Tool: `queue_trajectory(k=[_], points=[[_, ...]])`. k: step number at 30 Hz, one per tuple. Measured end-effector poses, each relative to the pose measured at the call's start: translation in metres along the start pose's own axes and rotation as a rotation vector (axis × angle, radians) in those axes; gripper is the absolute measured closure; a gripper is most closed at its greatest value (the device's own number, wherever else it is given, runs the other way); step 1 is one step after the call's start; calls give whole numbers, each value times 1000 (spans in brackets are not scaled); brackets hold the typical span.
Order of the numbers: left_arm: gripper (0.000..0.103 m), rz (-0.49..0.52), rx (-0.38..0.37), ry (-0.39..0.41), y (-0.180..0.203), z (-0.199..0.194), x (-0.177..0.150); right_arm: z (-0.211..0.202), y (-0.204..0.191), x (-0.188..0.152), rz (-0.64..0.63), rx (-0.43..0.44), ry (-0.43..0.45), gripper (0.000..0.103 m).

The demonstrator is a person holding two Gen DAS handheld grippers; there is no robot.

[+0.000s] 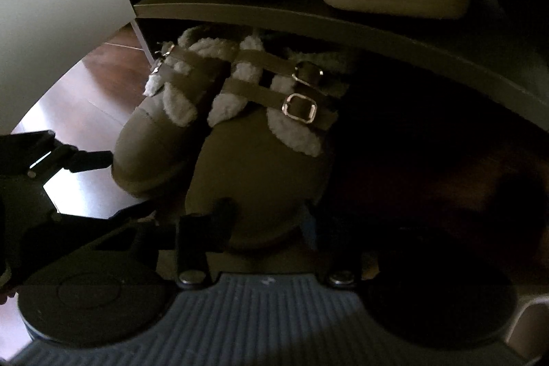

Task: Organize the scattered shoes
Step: 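Lower the fleece slippers into the bottom compartment and open the right gripper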

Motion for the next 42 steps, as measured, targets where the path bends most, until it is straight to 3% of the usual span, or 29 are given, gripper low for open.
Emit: queue_trajectory(k=[3, 8, 10, 12, 14, 17, 25, 42], points=[[41, 9, 15, 10, 1, 3, 2, 3, 4, 5, 1, -7, 4, 72], [44, -51, -33, 14, -4, -4, -7, -3, 10, 4, 55, -20, 12, 71], [44, -22, -19, 22, -2, -2, -8, -6, 10, 1, 74, -29, 13, 71], [44, 0, -15, 27, 0, 0, -7, -1, 13, 0, 99, -42, -1, 58], [44, 23, -14, 33, 4, 0, -6, 3, 19, -3, 143, -58, -28, 61], [44, 48, -12, 42, 9, 3, -3, 13, 12, 0, 87, -47, -35, 66], [44, 53, 9, 59, 11, 18, 9, 26, 12, 16, -8, -47, -16, 66], [44, 27, 21, 92, -6, 58, 25, 48, 23, 40, 69, -86, 83, 65]])
Point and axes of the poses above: each gripper's, at about its wrist camera, not at the fingertips, and z roughly the way its jaws point, y to its right, x to its top, the point moved 9 cm from there along z, roughly the way its jaws point, and after that the axes turned 3 degrees about y, right-handed, at the moved point
